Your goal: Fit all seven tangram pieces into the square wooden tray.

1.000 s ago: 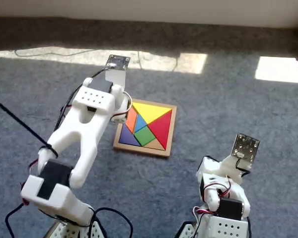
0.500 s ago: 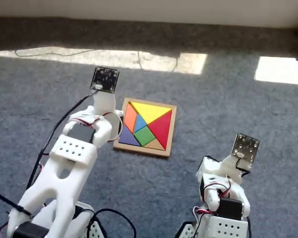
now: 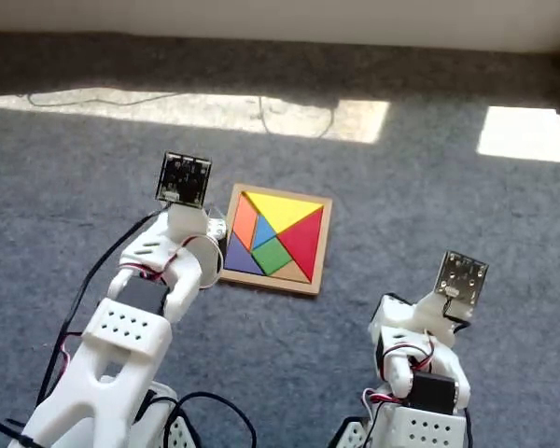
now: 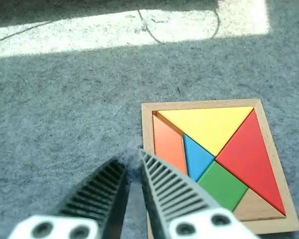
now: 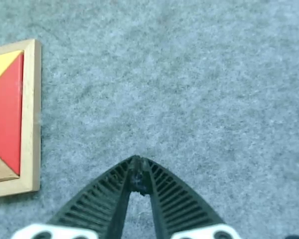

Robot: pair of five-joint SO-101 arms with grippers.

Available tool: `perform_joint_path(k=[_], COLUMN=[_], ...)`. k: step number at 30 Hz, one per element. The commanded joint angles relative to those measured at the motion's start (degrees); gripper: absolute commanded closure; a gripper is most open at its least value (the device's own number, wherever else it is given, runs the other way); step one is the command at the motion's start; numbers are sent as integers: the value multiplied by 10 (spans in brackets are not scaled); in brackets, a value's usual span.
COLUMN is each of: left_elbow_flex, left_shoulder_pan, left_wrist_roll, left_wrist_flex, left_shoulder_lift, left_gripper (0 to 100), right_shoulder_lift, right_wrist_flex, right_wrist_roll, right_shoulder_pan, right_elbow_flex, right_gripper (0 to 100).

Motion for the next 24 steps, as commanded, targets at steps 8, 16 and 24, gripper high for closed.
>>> perform_joint_path(k=[8,16,24], left_elbow_flex=[54,103,155], left_shoulder_pan=[8,9,4], left_wrist_roll=[-2,-2,-3], left_wrist_flex=[-44,-44,-41], left_shoulder_lift=[-109,-209,-342], left_gripper=[995,995,995], right_shoulder_lift=[-8,-8,-8], right_wrist_flex=[3,3,3], right_wrist_roll=[8,8,8], right_shoulder_pan=[7,7,7], right_elbow_flex=[70,70,70], right_gripper=[995,995,995])
